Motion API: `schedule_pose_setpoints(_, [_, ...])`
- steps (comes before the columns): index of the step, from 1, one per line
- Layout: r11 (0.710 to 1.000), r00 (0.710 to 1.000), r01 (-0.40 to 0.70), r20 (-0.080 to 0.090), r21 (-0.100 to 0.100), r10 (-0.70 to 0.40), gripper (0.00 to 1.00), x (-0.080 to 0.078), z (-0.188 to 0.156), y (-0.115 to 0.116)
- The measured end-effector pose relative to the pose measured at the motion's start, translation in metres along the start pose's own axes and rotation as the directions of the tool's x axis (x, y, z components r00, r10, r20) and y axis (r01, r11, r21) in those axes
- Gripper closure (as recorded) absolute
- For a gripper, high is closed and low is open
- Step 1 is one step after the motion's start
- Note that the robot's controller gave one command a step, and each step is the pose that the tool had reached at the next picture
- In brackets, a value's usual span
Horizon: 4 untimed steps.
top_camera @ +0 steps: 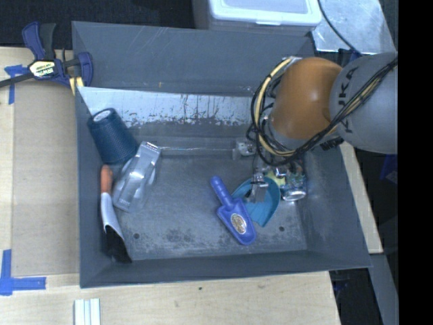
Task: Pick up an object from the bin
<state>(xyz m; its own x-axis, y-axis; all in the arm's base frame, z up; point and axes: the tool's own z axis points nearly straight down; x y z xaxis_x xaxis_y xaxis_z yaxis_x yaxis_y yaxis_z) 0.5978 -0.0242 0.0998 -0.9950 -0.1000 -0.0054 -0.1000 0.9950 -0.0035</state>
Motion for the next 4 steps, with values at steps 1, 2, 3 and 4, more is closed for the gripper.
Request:
schedule_pose_setpoints(1, [0.999,0.999,-0.034,0.002,-0.003,0.034,0.0,-0.006,0.003,0.009])
schedule_pose_setpoints(2, [1.0,1.0,-0.021,0.002,-0.005,0.021,0.0,-0.007,-0.003,0.019])
schedule_pose_setpoints(3, [0.992,0.992,0.126,0.004,-0.003,-0.126,0.0,0.011,-0.016,0.031])
schedule_pose_setpoints(4, [0.993,0.993,0.121,0.008,-0.003,-0.121,0.0,-0.002,-0.017,0.05])
